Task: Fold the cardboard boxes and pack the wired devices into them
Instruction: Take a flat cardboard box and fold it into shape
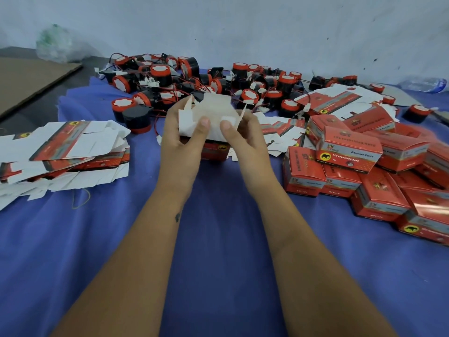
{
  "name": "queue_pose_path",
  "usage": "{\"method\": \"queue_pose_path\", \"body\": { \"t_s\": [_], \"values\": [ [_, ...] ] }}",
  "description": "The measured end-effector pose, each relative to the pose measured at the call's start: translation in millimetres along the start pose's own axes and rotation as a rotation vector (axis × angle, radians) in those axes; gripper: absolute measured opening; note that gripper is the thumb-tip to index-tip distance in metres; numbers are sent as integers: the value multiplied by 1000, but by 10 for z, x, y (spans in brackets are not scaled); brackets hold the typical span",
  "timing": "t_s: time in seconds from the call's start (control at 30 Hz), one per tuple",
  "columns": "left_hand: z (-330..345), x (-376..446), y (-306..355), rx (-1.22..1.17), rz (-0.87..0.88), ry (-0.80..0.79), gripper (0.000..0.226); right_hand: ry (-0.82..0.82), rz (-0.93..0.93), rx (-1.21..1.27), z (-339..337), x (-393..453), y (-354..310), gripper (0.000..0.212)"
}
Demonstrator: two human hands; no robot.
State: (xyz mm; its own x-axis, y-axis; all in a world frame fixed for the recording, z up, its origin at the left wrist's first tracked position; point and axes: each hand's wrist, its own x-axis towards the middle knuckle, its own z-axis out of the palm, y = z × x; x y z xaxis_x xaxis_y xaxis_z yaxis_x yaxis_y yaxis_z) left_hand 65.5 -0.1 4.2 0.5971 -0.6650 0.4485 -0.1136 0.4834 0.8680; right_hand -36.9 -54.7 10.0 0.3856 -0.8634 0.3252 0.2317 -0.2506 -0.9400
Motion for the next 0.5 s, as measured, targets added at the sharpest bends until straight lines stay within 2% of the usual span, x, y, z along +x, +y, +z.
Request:
{"method": "queue_pose_path", "body": {
  "t_s": [0.17, 0.27, 0.37, 0.43, 0.5],
  "values": [
    [24, -13, -28, -22, -94, -45, 55, -33, -49, -127, 114, -26, 20, 33],
    [-1, 0, -24, -30, -98, -32, 38, 3, -50, -100, 90, -15, 31, 26],
    [5, 20, -39, 10, -113, 60, 24, 6, 5, -35, 36, 4, 58, 11],
    [10, 34, -50, -39, -168, 108, 18, 23, 25, -70, 32, 11, 63, 13],
    [33, 44, -26, -137, -229, 43, 16, 39, 42, -69, 34, 12, 78, 15]
  ]
}}
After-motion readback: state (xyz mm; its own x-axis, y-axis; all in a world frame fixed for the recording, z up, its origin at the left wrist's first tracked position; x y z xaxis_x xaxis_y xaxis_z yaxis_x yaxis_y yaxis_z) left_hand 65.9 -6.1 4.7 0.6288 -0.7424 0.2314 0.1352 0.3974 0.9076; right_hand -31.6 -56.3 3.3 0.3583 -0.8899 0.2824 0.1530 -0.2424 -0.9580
